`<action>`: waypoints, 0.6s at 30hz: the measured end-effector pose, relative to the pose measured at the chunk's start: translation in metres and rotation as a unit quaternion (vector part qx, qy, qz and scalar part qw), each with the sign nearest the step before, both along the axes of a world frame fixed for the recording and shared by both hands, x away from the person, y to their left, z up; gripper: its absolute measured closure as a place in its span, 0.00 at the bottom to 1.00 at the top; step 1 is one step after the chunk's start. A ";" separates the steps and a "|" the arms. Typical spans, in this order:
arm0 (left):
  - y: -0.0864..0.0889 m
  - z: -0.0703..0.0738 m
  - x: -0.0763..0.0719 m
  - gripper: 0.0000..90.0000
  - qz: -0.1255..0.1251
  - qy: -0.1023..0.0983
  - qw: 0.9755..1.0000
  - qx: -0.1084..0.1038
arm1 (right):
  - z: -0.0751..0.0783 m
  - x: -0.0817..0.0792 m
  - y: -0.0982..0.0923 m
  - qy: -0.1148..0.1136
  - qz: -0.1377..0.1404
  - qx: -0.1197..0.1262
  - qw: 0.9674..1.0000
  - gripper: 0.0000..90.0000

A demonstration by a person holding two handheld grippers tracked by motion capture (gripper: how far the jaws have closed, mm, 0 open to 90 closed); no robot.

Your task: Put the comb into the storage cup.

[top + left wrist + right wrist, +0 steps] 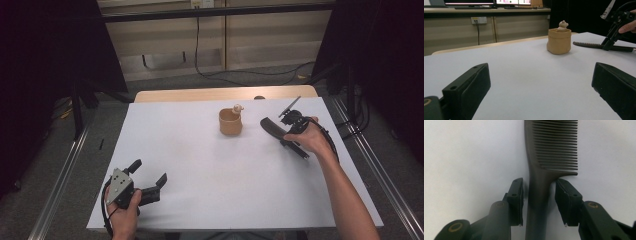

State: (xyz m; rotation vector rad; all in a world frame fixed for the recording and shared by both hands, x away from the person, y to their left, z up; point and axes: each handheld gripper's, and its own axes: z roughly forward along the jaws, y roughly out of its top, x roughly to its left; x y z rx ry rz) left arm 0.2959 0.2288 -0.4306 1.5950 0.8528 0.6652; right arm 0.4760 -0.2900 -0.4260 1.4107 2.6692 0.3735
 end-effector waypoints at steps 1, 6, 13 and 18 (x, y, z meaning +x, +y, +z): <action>0.000 0.000 0.000 0.02 0.000 0.000 1.000 0.001 | 0.000 0.000 0.000 0.000 0.000 -0.002 1.000 0.66; -0.001 0.000 0.000 0.02 -0.004 -0.001 1.000 0.001 | 0.000 0.000 0.000 -0.001 -0.001 0.000 1.000 0.67; -0.002 0.000 0.000 0.02 -0.005 -0.002 1.000 0.003 | 0.000 0.001 0.001 0.002 -0.001 -0.003 1.000 0.70; -0.003 0.000 0.001 0.02 -0.005 0.000 1.000 0.001 | 0.000 0.001 0.001 0.002 -0.003 -0.005 1.000 0.72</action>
